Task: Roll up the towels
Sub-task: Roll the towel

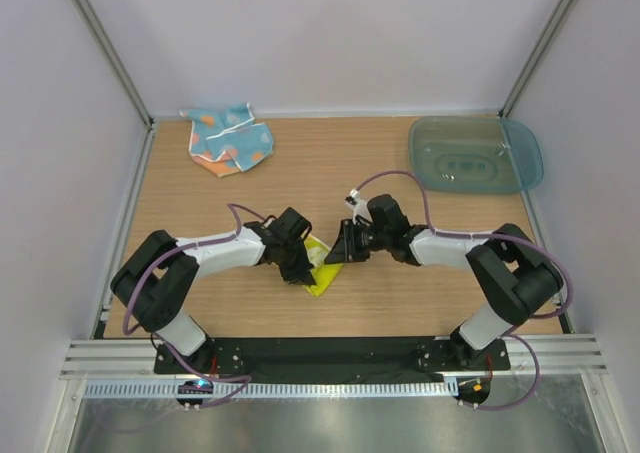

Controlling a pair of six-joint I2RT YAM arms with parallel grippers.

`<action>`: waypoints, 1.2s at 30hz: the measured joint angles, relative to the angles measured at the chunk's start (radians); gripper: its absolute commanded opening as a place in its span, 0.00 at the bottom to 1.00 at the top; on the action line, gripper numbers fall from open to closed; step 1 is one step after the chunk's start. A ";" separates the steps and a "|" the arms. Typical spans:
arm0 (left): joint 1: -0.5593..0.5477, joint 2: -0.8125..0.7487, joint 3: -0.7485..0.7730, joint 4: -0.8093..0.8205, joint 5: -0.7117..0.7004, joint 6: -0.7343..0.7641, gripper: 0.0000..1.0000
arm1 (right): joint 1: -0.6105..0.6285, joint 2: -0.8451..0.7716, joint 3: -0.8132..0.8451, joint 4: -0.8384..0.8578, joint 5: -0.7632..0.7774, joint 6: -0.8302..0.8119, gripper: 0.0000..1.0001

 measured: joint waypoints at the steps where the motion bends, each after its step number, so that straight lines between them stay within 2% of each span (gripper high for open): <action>1: 0.000 0.000 0.000 0.000 0.000 0.000 0.00 | 0.000 0.017 0.000 0.013 -0.001 0.003 0.23; 8: 0.002 0.002 0.002 -0.001 0.000 0.008 0.00 | -0.015 0.198 0.012 0.109 -0.031 0.019 0.21; 14: 0.006 0.002 0.002 -0.001 0.000 0.010 0.00 | -0.038 0.239 0.013 0.188 -0.080 0.033 0.20; 23: 0.008 0.002 0.002 0.000 0.000 0.010 0.00 | -0.092 0.235 0.022 0.162 -0.086 0.012 0.18; 31: 0.009 0.002 0.000 0.001 0.001 0.010 0.00 | -0.217 0.177 0.023 0.081 -0.016 -0.011 0.17; 34: 0.009 0.002 0.000 0.001 0.001 0.010 0.00 | -0.219 0.127 0.023 0.033 0.010 -0.012 0.20; 36: 0.010 0.002 0.000 0.001 0.002 0.010 0.00 | -0.216 0.071 0.023 0.001 0.021 -0.013 0.35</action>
